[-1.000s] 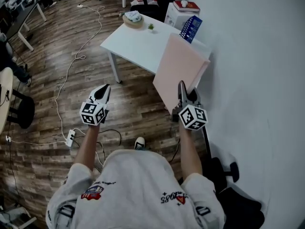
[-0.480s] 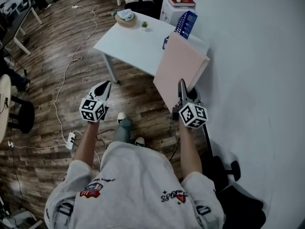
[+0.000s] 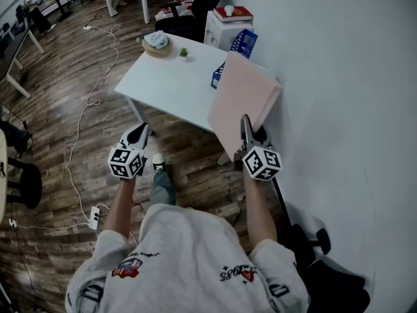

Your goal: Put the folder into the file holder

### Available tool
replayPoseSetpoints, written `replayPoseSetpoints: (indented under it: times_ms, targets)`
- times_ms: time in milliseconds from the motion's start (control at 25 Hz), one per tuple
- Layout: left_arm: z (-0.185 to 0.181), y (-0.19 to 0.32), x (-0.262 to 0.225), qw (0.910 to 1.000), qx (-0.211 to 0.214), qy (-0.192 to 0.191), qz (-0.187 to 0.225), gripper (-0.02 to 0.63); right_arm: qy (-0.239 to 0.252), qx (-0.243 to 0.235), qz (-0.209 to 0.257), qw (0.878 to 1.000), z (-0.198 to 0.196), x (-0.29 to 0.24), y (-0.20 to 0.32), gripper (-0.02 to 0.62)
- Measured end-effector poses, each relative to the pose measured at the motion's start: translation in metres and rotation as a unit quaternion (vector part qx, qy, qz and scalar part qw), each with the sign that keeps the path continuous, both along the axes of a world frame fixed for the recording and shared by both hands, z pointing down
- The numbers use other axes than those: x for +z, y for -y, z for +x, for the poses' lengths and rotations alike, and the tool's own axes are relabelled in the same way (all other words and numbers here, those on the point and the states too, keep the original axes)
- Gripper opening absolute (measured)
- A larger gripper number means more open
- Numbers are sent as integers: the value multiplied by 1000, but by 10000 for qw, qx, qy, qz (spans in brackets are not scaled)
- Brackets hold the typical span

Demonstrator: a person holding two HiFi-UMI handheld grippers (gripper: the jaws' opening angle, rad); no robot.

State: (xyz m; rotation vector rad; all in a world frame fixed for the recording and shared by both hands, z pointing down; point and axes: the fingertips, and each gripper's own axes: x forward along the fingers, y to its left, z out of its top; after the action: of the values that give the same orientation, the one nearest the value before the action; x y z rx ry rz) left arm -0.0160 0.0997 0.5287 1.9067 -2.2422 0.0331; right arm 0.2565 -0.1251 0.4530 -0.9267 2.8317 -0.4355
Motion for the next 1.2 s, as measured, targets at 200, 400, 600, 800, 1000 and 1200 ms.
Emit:
replayPoseSetpoints:
  times_ms: [200,400,600,800,1000,1200]
  targets:
    - [-46,57,6,9998,206,-33,15,6,21,180,67,9998,-36,-1,42,161]
    - [-99,135,17,9980,617,-115,-36,6,-3,603,-2,9982,-74,8,94,161]
    - [-149,242,20,9913,1302,-149,-106,6,-120,1201,-62,9927,-105,13,156,161]
    - [-187,342,-8,9790,2041,-30,-10,6,-123,1826,31,9831,-128,-16,202,161]
    - [-191,417,-15,9604,2786,18,38,6,-413,2308,208,9719,-133,-32,218,163]
    - [-190,471,-14,9448,3275,-47,50,6,-506,2852,342,9565,-127,-40,232,163]
